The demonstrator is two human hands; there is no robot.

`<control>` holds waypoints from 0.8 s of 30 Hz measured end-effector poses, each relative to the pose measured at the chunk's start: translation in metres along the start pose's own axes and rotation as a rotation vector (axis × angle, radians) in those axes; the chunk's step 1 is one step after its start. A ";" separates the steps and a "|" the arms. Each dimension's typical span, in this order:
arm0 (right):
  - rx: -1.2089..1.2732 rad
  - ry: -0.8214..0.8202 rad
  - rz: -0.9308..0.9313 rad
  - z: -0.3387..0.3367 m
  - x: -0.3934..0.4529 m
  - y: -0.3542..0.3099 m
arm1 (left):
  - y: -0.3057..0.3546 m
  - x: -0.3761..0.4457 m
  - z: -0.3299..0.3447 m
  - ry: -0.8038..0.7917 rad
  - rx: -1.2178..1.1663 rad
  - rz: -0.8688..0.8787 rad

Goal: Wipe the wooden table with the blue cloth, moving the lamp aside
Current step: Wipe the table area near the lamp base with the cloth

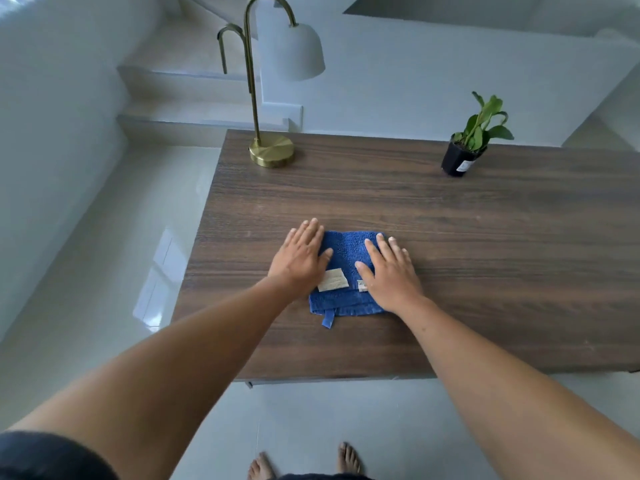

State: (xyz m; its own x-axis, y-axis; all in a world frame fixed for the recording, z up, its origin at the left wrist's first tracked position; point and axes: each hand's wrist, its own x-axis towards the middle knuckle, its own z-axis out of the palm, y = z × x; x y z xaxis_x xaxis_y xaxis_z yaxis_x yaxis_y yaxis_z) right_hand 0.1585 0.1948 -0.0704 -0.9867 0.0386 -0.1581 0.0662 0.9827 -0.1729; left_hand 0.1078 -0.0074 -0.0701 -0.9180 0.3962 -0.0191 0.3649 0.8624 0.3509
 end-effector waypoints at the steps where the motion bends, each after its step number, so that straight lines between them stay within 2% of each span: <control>1: -0.007 0.010 -0.005 0.002 -0.001 0.000 | 0.005 -0.002 0.006 -0.016 0.016 -0.010; 11: -0.050 -0.002 -0.111 0.002 0.011 -0.006 | 0.005 -0.007 0.013 -0.016 0.175 -0.091; 18: 0.010 -0.022 -0.209 0.014 0.013 -0.066 | -0.045 -0.038 -0.015 -0.029 0.263 -0.165; 24: 0.032 0.081 -0.278 0.009 0.030 -0.088 | -0.086 -0.039 -0.031 -0.039 0.288 -0.121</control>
State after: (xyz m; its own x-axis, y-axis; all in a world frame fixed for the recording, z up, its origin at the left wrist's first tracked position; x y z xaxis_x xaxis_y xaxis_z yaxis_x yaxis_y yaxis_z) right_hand 0.1241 0.1081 -0.0684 -0.9762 -0.2158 -0.0220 -0.2052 0.9515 -0.2291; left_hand 0.1078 -0.1072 -0.0701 -0.9529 0.2921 -0.0819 0.2873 0.9556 0.0647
